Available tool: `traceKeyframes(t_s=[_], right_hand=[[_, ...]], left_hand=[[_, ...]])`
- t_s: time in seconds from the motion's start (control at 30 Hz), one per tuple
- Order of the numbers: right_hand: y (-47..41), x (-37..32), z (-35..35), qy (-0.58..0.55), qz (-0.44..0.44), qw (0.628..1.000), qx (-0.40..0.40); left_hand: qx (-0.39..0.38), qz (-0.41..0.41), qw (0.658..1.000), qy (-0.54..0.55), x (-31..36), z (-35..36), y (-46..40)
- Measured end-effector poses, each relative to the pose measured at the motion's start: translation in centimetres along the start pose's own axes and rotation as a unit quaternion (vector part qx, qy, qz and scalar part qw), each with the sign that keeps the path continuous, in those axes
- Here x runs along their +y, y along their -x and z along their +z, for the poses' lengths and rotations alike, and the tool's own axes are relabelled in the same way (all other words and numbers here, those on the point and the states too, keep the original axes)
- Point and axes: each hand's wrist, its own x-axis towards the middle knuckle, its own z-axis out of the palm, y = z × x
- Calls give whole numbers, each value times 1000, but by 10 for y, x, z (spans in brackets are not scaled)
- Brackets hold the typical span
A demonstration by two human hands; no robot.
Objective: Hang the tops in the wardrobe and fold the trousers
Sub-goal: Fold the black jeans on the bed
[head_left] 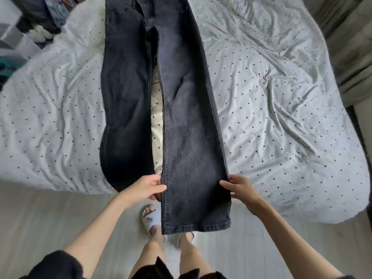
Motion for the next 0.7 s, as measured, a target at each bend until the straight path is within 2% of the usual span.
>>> traceKeyframes(t_s=[0.13,0.23,0.3,0.43,0.53,0.7], right_hand=[[-24,18,4,132,42,984,110],[-31,21,11,206,57,969,127],[-37,18,25,266,25,956,120],[-47,-6,63,340,-95,930,106],[-65,-32,104,381,-170,907,57],[-100,-71,176,459,-219,861,-15]], left_hand=[[41,-65,997,-25,-22,15,-26],[51,-76,996,-13,-30,13,-35],[82,-75,994,-10,-41,1,-38],[201,-82,976,-29,-70,-43,-43],[289,-90,953,-2,-82,-84,-47],[369,-77,925,46,-94,-163,-68]])
